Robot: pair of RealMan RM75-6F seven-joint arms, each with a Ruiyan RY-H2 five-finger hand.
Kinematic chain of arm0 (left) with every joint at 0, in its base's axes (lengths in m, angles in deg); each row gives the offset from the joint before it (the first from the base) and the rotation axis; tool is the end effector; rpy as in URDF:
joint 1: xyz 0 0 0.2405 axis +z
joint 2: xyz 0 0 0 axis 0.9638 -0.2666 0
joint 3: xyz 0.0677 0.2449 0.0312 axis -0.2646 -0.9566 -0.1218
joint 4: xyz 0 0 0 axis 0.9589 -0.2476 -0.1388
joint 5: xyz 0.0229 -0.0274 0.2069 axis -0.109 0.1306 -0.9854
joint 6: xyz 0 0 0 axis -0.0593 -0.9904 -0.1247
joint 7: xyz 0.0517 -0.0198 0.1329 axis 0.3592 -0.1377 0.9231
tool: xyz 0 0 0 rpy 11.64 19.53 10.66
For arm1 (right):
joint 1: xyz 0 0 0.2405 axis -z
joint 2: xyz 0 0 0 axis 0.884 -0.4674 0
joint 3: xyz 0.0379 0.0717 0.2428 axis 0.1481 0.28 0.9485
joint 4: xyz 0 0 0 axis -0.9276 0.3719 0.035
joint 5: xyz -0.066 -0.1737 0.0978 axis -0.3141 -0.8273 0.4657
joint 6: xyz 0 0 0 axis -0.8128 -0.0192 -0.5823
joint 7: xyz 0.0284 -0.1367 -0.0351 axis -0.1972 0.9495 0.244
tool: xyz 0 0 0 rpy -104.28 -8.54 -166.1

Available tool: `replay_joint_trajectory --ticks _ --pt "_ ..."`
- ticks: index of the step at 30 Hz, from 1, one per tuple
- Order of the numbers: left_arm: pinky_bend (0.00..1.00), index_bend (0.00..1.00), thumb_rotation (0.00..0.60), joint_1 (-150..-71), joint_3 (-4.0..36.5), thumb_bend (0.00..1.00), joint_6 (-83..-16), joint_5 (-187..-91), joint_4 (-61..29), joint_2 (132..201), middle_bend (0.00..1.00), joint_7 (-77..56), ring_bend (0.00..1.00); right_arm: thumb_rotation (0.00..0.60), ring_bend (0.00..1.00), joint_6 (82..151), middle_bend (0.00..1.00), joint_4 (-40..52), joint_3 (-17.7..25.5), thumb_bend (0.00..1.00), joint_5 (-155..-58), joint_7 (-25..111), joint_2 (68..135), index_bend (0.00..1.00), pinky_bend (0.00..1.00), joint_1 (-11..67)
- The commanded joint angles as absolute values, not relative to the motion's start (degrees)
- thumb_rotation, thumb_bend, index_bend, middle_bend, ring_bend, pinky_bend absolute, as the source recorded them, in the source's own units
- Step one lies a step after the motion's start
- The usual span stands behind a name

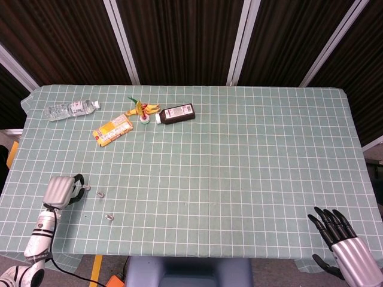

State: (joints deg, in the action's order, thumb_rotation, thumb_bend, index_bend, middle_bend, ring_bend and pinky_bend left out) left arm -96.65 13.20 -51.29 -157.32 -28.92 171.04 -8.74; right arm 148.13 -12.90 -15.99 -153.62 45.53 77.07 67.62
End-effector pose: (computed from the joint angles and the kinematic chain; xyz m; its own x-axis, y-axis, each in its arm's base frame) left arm -0.3327 0.2955 0.0481 0.5439 0.1348 0.8282 0.8390 -0.1033 -0.5342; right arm -0.2850 -0.0733 0.1609 0.4462 -0.1099 0.8881 -0.8773 -0.2498 0.4099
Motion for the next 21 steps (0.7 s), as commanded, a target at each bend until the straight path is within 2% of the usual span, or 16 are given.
replay_joint_trajectory --ticks 1,16,21 --pt "1.00 0.49 0.600 -96.7 13.2 0.42 -51.4 -157.4 -28.8 171.0 1.00 -8.8 1.00 0.600 0.00 148.1 0.00 -12.9 -16.0 0.31 -153.6 45.5 77.1 0.00 0.00 67.6" --pt "1.00 0.42 0.600 -96.7 13.1 0.41 -51.6 -157.2 -28.1 170.6 1.00 -8.7 1.00 0.600 0.00 148.0 0.00 -13.0 -16.0 0.31 -153.6 45.6 77.1 0.00 0.00 67.7" --pt "1.00 0.38 0.600 -96.0 12.9 0.41 -53.8 -158.1 -26.5 169.1 1.00 -9.4 1.00 0.600 0.00 148.2 0.00 -13.0 -16.0 0.31 -153.8 45.6 77.1 0.00 0.00 67.7"
